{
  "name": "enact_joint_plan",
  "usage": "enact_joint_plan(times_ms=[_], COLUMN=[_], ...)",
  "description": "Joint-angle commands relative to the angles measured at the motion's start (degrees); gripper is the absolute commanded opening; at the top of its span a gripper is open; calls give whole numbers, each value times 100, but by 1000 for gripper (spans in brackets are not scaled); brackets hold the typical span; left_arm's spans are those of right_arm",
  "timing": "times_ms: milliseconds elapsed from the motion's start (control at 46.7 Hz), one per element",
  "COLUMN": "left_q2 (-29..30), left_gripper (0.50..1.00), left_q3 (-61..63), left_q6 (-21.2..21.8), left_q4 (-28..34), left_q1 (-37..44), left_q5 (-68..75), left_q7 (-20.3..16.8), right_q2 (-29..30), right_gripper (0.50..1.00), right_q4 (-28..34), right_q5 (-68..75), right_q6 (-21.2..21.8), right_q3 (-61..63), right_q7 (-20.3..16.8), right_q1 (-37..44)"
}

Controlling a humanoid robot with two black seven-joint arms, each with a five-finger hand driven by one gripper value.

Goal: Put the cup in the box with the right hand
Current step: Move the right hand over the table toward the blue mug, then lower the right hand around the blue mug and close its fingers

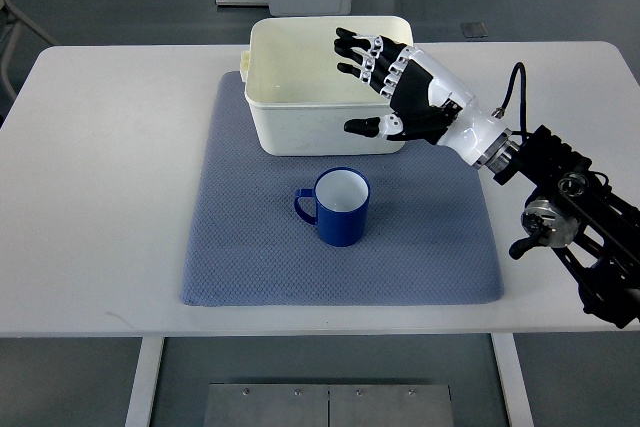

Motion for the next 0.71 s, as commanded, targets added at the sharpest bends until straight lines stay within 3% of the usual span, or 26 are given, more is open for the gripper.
enact_joint_plan(times_ms=[0, 685], left_q2=[0, 0], left_gripper=[1000, 1000], left_q3=[3, -6], left_q6=[-1, -1], left_q4=[0, 0], left_q1=[0, 0], left_q5=[0, 0], left_q7=[0, 0], right_q2=[0, 17], right_gripper=[991, 989], right_q4=[-5, -224], right_q5=[-128, -286], right_q6=[-19, -564], right_q3=[-125, -1153], right_q7=[40, 49], right_q1=[4, 57])
